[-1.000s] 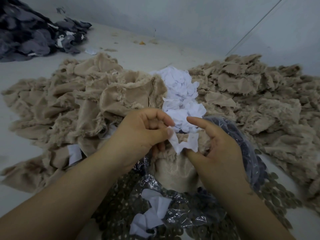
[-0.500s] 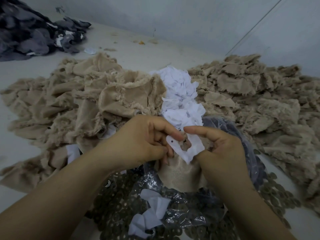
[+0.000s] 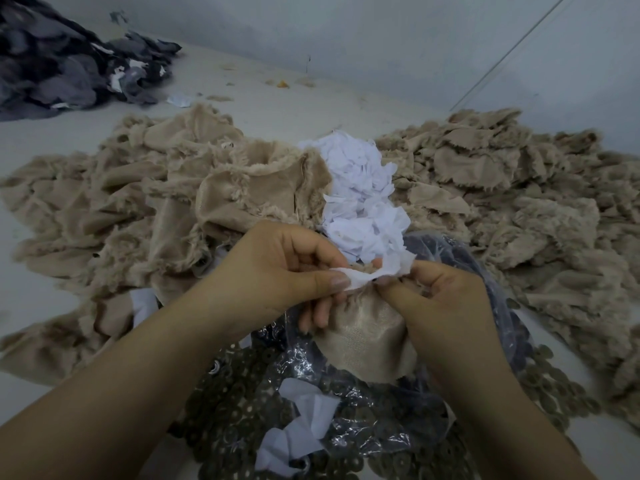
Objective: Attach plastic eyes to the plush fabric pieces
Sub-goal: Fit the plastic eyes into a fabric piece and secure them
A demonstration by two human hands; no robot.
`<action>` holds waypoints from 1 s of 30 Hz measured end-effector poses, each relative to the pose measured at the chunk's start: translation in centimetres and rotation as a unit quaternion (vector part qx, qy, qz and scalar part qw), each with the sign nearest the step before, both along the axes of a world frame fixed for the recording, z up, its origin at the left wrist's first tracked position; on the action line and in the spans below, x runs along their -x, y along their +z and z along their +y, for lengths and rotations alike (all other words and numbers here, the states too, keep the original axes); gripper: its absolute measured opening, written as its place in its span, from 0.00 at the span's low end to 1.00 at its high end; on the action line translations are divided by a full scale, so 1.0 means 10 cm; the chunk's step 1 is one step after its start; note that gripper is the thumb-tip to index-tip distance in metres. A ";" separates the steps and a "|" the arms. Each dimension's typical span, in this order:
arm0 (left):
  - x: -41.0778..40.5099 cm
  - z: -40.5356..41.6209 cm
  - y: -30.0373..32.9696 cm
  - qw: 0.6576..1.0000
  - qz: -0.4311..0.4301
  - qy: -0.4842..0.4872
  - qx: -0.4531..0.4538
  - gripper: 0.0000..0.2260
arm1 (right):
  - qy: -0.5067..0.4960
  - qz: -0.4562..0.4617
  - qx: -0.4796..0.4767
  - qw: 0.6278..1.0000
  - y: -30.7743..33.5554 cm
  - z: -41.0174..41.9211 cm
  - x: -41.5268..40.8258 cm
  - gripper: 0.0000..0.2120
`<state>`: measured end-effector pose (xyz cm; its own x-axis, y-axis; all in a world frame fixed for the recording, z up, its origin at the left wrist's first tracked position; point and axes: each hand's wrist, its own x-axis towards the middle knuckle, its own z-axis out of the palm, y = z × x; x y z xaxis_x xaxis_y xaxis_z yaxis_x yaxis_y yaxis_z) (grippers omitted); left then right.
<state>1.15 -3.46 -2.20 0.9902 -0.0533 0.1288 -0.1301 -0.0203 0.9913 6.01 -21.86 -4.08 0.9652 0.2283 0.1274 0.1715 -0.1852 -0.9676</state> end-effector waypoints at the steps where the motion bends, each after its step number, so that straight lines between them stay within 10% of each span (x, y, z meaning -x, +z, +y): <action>1: 0.01 -0.01 0.01 1.000 0.002 -0.011 0.017 0.04 | 0.002 -0.002 -0.001 1.000 0.01 0.00 0.00 0.19; 10: 0.02 -0.27 -0.07 0.993 0.078 -0.039 0.082 0.04 | 0.040 0.044 -0.039 0.997 0.00 -0.04 -0.04 0.18; 30: -0.02 -0.34 -0.11 0.984 0.013 0.147 -0.103 0.07 | 0.001 -0.078 0.093 0.993 -0.06 -0.03 0.00 0.20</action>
<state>1.40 -6.81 -3.34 0.9698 0.2130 0.1190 -0.0626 -0.2544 0.9651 6.02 -22.21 -4.67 0.9365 0.2632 0.2316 0.3177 -0.3580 -0.8780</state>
